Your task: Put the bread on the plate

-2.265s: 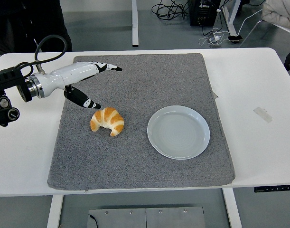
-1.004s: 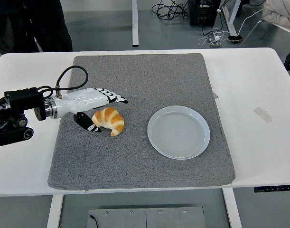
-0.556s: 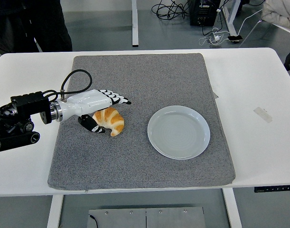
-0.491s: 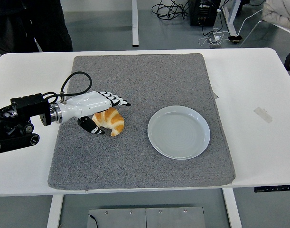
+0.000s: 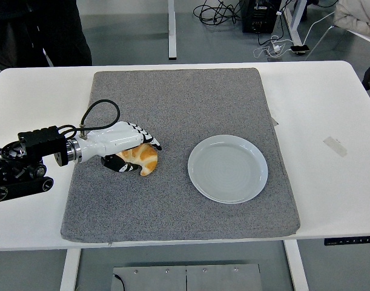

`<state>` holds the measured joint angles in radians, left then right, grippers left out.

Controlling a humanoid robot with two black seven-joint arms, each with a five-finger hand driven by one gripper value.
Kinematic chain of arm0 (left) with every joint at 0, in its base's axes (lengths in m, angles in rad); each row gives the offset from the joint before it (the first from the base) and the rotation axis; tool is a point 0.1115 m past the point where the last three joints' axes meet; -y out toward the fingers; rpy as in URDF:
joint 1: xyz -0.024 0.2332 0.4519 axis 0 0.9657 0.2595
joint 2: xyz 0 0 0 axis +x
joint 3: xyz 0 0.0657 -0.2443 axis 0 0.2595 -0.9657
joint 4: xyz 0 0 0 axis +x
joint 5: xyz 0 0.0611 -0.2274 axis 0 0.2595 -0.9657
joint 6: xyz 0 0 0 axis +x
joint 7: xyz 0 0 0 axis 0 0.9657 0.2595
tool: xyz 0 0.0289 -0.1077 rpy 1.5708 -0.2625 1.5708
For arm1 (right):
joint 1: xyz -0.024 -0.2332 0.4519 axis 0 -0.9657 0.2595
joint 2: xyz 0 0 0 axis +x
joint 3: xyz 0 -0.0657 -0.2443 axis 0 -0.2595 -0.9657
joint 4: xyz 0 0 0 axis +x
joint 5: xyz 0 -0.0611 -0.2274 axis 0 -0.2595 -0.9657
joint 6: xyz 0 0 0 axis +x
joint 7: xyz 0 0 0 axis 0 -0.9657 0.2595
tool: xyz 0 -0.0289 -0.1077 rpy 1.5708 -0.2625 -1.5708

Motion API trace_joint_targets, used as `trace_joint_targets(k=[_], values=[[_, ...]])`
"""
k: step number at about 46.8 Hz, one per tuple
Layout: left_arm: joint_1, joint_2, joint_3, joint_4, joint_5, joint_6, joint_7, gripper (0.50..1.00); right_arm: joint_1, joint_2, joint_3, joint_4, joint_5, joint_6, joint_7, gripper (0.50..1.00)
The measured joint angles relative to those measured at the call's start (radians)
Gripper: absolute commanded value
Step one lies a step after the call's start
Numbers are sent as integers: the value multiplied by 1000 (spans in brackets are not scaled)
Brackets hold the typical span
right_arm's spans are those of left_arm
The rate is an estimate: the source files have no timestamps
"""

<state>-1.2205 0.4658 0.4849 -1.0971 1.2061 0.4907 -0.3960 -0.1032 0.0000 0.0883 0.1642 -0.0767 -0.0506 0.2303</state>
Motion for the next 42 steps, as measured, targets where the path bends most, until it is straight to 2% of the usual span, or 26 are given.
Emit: trace_joint_targets(k=[13,16,18,20,35,42], values=[[33,-35,0,51,13,35,-1,751,0,0,0,0,0,0,0,1000],[35,-37,0,53,13,37,-1,683,0,0,0,0,0,0,0,1000],[36,-38,-1,52,13,37,-1,604,0,0,0,0,0,0,0,1000],[36,-38,-3,52,13,36,-1,500,0,0,0,0,0,0,0,1000],[0,-26,-30,50,2,23,-9,500,0,0,0,0,0,0,0,1000],[-19,-12,-37,49,2,22,-42,500,0,0,0,0,0,0,0,1000]])
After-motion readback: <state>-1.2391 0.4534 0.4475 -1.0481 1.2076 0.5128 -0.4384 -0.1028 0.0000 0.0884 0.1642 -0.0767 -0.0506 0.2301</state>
